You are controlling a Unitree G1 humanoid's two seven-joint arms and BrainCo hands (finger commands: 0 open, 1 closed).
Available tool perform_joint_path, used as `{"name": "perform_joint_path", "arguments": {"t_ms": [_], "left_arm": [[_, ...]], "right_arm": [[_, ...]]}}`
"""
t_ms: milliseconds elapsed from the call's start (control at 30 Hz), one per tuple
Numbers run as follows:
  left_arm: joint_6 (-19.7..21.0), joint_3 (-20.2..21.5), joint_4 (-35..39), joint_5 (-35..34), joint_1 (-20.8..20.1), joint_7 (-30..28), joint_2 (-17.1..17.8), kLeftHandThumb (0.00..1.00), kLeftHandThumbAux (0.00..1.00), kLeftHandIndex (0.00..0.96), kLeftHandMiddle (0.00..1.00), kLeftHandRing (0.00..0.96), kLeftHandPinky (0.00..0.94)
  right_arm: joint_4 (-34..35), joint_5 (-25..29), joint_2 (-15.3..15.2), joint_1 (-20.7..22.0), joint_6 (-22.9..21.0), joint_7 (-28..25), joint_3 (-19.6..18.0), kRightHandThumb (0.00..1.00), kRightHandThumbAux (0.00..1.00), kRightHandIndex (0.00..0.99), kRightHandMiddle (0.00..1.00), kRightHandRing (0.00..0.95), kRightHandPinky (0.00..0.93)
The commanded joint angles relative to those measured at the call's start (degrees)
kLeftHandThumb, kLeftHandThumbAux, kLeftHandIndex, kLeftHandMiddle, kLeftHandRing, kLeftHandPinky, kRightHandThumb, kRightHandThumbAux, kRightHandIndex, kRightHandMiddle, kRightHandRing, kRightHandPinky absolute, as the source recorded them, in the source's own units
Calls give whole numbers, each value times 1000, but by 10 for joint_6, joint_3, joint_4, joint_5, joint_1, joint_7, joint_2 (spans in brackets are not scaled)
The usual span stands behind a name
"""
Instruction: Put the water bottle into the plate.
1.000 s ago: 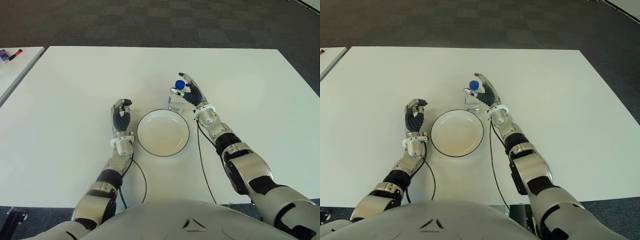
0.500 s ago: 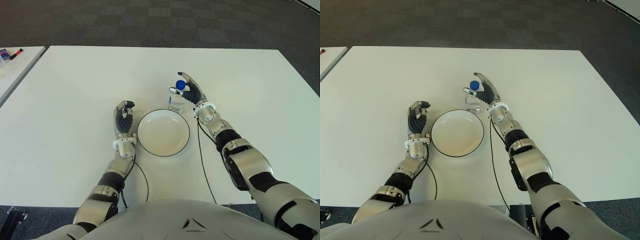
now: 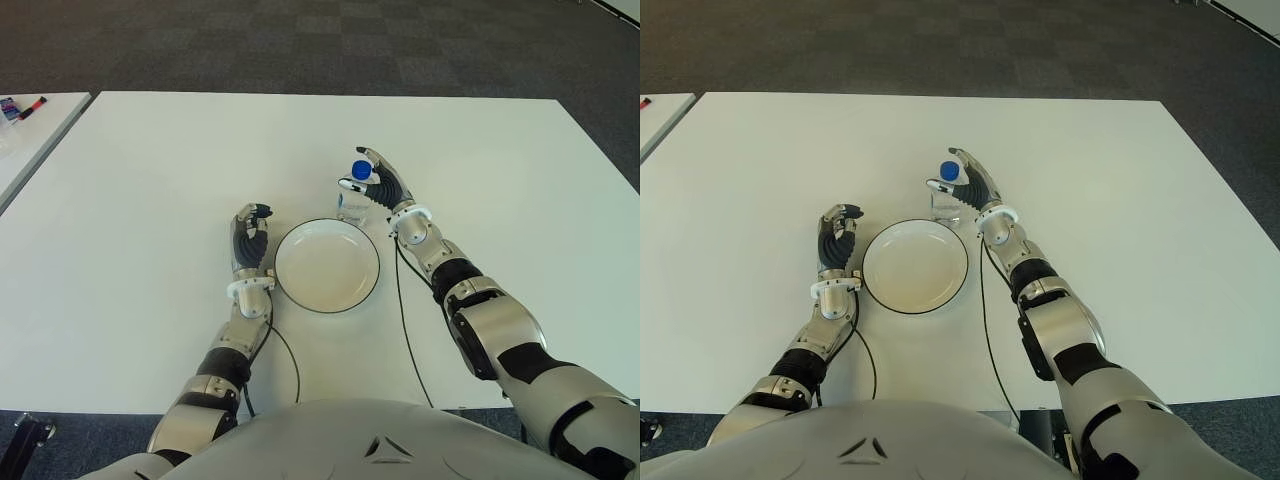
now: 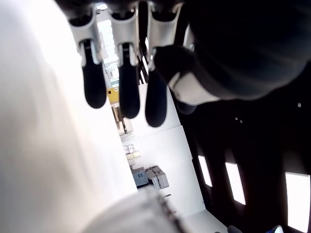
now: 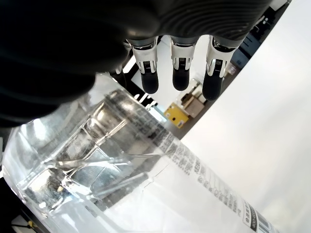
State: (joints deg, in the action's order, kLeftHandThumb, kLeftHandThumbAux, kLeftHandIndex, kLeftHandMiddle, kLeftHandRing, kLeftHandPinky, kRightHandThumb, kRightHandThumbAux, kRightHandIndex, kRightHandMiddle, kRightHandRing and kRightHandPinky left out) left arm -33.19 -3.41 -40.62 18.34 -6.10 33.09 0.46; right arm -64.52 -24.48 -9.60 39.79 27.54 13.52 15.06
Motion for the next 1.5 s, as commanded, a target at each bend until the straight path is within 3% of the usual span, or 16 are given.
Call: {"name": "perform_joint_path", "arguments": {"t_ms": [33,300,900,1500], "left_arm": [[8,0,-1,-2,6,-8,0,840,674,421,453,383,407],[5,1,-8,2,2,0,1,840,673,427,449,382,408],[-13,1,-32,9,-9,15,6,843,672,433,447,396,417],[-21,1,-41,15,-14,25,9,843,672,432,450,411,422]], "right_arm": [[-6,-4,1,7,-6,2,4,533,379,0,0,26,150],[-9,-4,0,8,-11,6,3,529,396,25,13,46,171],[-13,-17,-1,3,-1,61,8,538,450,184,186,217,320],[-11,11,5,-7,8,65,-14,647,543,322,340,363,432]]}}
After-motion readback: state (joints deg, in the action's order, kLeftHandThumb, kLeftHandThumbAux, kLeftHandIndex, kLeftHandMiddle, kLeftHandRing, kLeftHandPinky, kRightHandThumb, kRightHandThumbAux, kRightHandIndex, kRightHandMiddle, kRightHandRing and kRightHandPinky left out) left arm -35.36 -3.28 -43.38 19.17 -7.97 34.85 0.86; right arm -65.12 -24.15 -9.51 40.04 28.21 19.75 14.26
